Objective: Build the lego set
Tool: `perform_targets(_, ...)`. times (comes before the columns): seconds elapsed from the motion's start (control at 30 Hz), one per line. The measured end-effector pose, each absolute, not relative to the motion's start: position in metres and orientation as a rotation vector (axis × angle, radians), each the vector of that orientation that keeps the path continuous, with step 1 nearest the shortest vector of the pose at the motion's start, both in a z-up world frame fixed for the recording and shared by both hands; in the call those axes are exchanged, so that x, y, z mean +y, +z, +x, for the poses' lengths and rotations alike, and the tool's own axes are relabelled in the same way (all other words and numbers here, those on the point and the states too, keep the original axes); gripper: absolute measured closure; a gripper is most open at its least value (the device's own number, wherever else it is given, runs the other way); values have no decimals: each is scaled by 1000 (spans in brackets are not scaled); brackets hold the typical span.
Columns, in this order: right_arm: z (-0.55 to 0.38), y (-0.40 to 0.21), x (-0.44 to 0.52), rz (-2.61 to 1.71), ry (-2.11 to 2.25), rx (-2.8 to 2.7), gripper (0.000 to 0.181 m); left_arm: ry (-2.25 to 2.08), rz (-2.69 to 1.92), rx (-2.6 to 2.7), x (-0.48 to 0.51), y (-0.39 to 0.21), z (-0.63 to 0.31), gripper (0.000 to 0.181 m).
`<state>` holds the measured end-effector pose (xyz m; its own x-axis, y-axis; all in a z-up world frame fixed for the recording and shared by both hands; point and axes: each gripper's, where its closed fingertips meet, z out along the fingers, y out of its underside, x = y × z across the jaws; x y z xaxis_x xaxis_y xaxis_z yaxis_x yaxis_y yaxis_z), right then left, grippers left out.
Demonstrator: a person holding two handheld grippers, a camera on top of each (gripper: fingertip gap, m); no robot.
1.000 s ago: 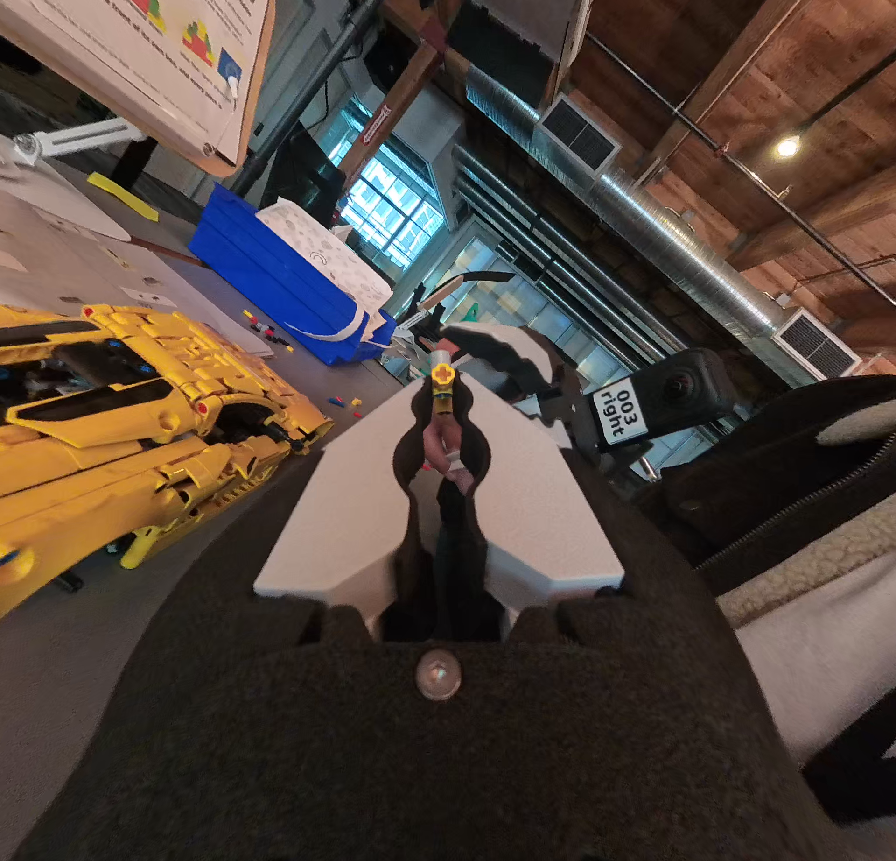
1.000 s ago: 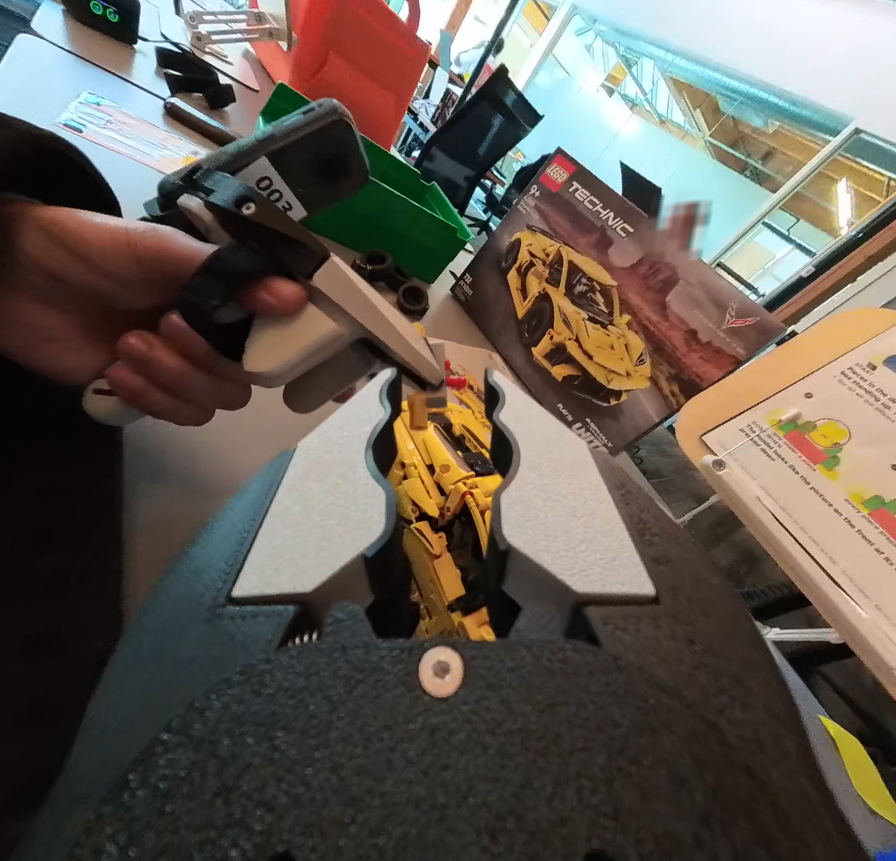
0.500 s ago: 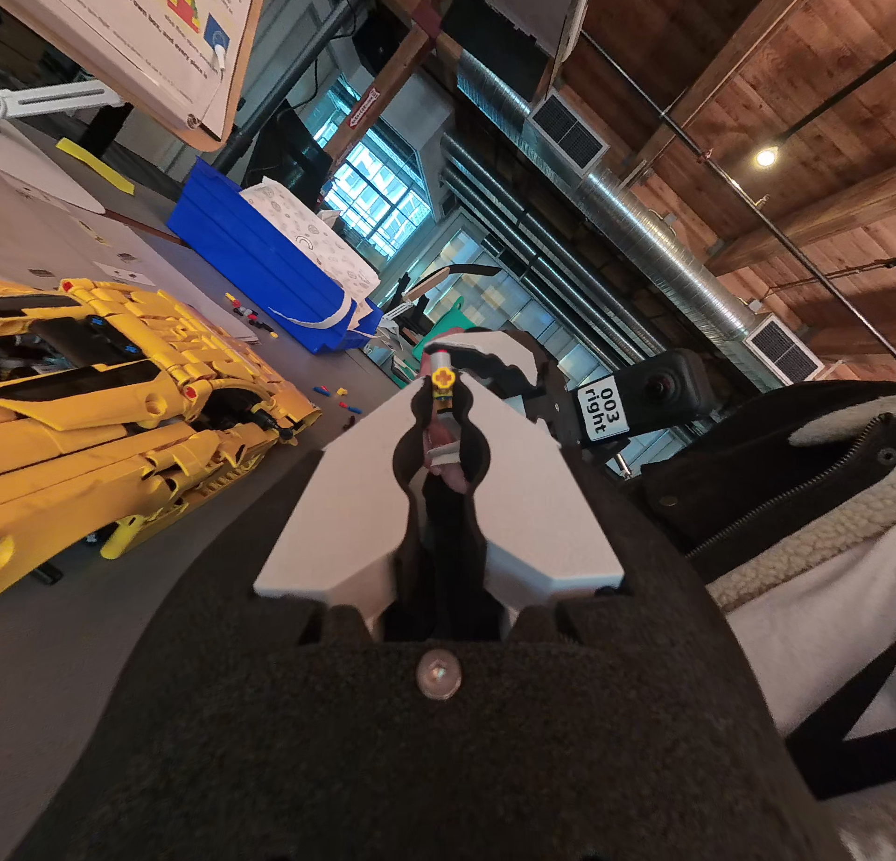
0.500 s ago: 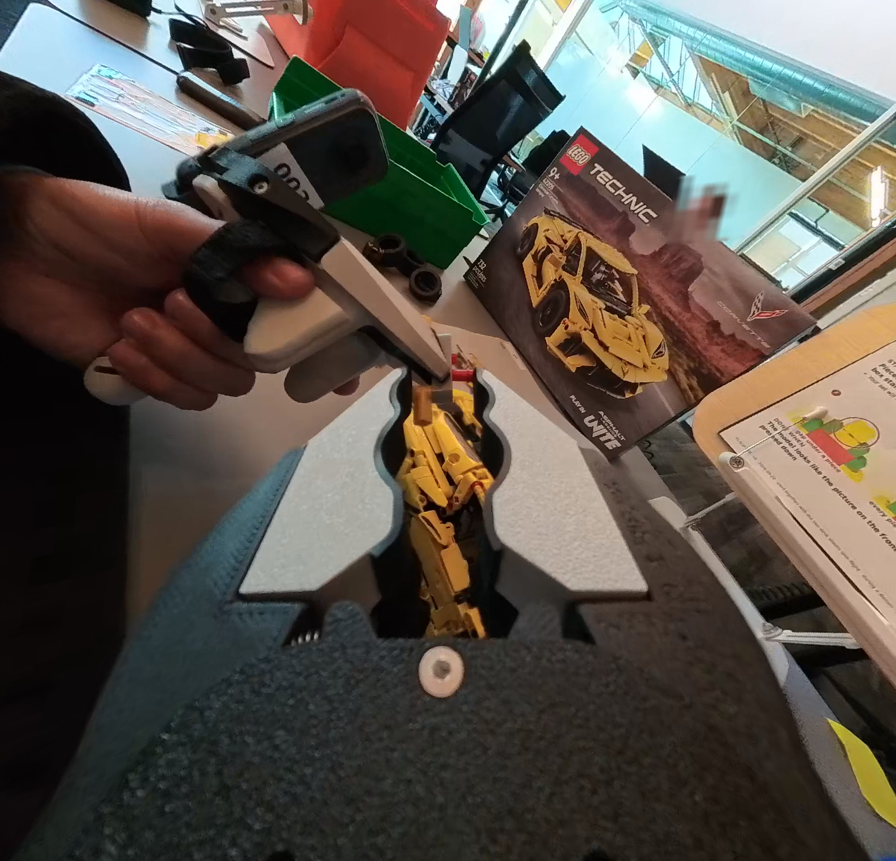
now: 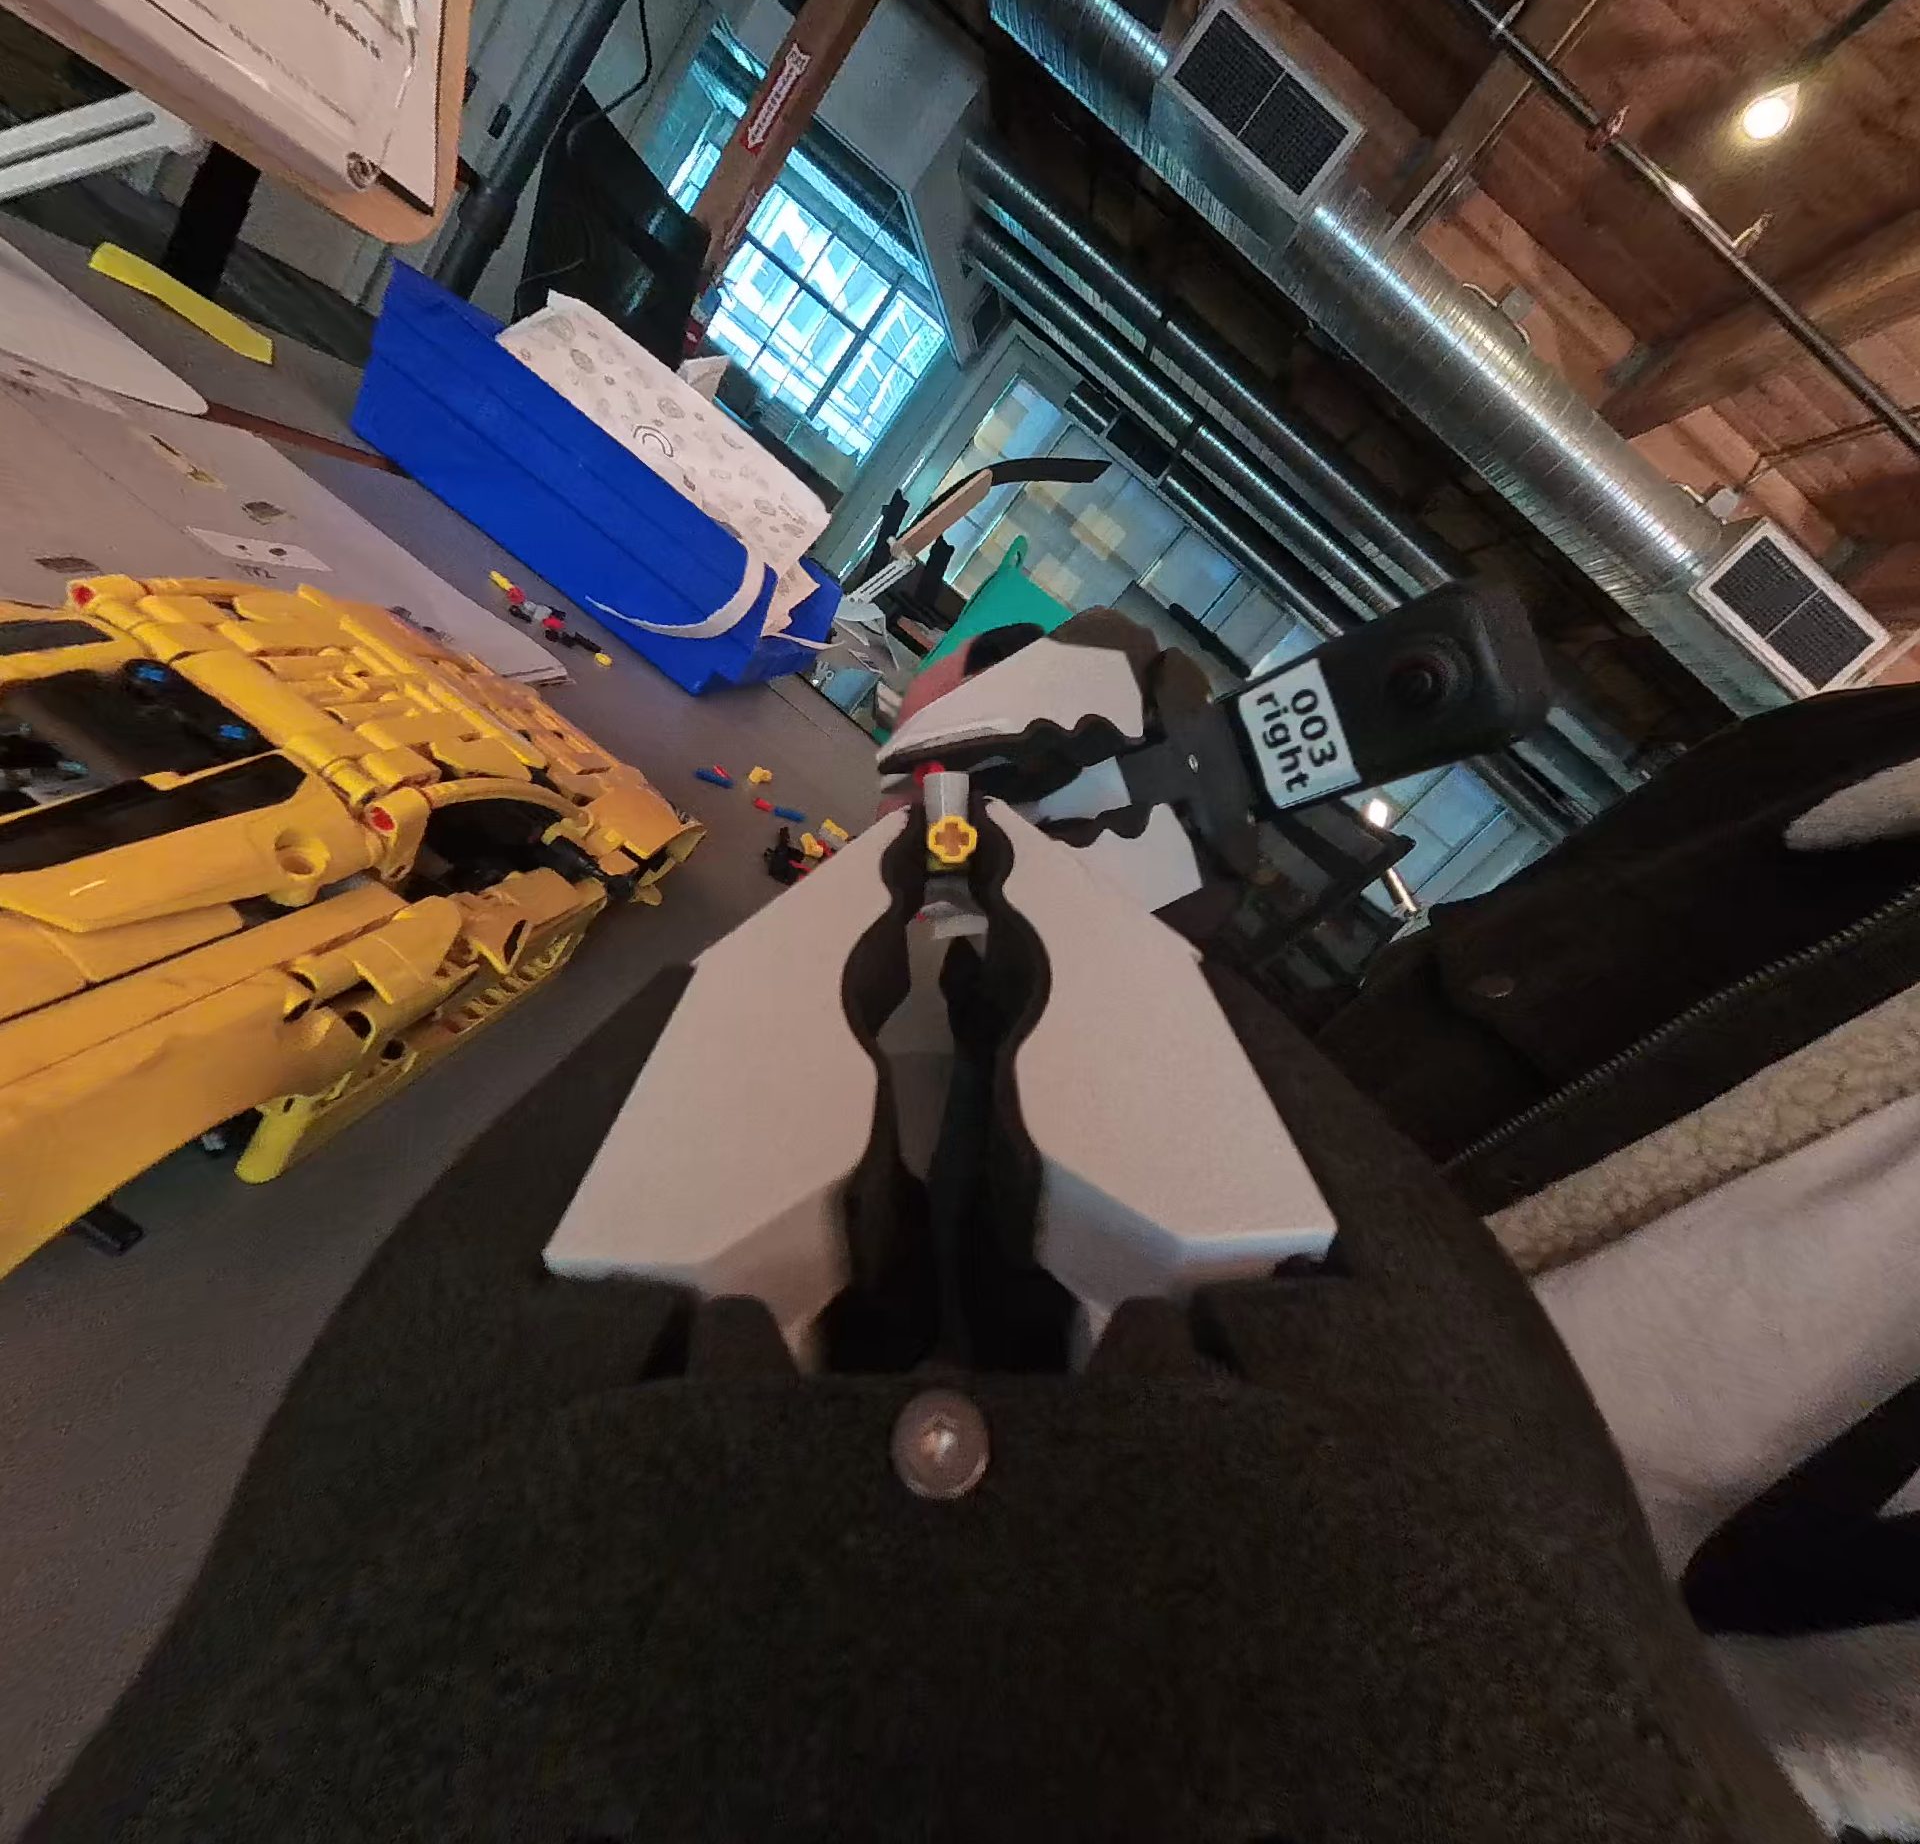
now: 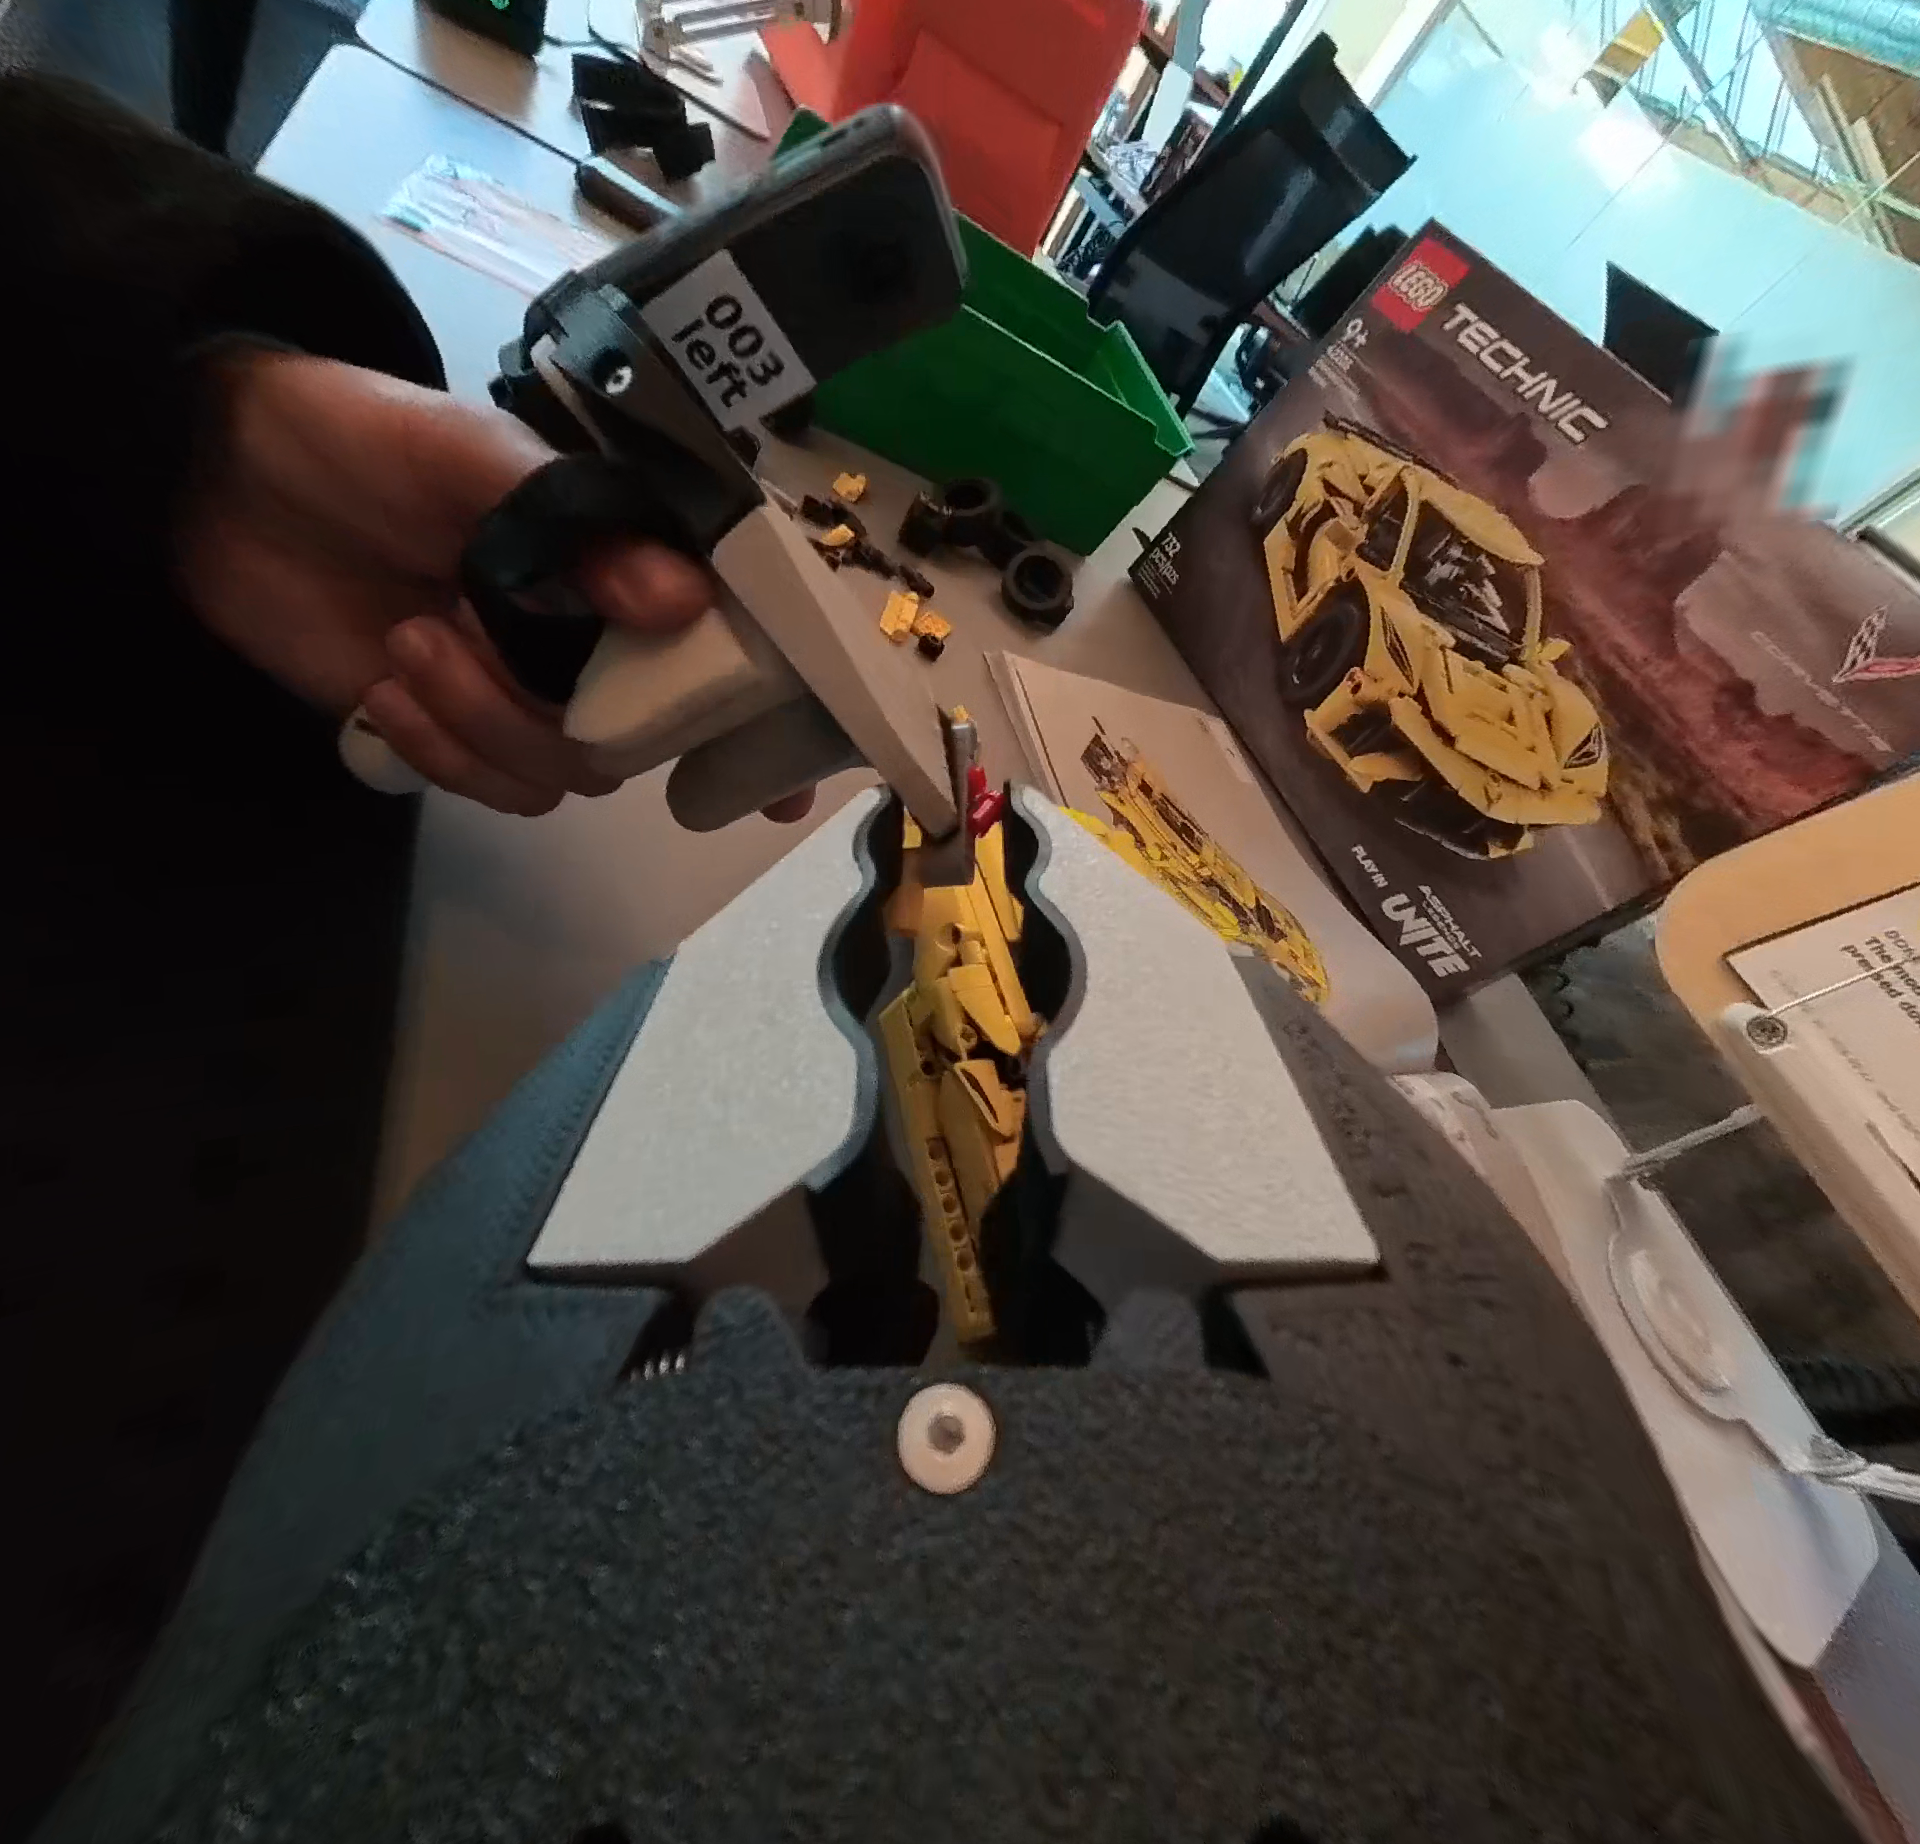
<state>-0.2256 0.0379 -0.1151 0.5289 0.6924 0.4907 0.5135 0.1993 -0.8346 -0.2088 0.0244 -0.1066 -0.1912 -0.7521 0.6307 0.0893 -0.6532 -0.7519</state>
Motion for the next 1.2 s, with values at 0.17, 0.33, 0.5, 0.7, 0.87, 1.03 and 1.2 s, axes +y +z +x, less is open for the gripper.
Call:
perform_targets(0.17, -226, -113, 43, -1445, 110, -1040, 162, -1949, -1506, 730, 29, -106, -210, 175)
perform_targets(0.33, -226, -111, 48, -1410, 23, -1007, 160, -1986, -1518, 671, 35, -106, -212, 175)
perform_targets(0.5, -225, -113, 49, -1436, 48, -971, 160, -1985, -1532, 659, 37, -108, -212, 175)
perform_targets(0.7, -223, -113, 50, -1402, -41, -953, 160, -1989, -1550, 642, 39, -110, -212, 175)
perform_targets(0.87, -219, -112, 47, -1431, 50, -915, 163, -1976, -1556, 636, 41, -111, -213, 174)
perform_targets(1.03, -219, -112, 41, -1431, 138, -905, 177, -1977, -1552, 641, 41, -111, -214, 174)
perform_targets(1.2, -218, -109, 39, -1446, 240, -889, 181, -1944, -1556, 680, 39, -113, -212, 175)
